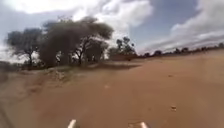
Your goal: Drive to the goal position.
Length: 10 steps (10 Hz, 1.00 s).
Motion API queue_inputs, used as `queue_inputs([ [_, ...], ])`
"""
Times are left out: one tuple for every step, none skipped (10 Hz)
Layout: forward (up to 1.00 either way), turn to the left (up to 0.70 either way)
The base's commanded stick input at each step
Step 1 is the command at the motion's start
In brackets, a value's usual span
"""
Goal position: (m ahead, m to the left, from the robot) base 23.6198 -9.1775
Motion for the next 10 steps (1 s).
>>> queue_inputs([
  [0.7,0.0],
  [0.7,0.0],
  [0.7,0.0],
  [0.7,0.0],
  [0.7,0.0],
  [0.7,0.0],
  [0.7,0.0],
  [0.7,0.0],
  [0.7,0.0],
  [0.7,0.0],
])
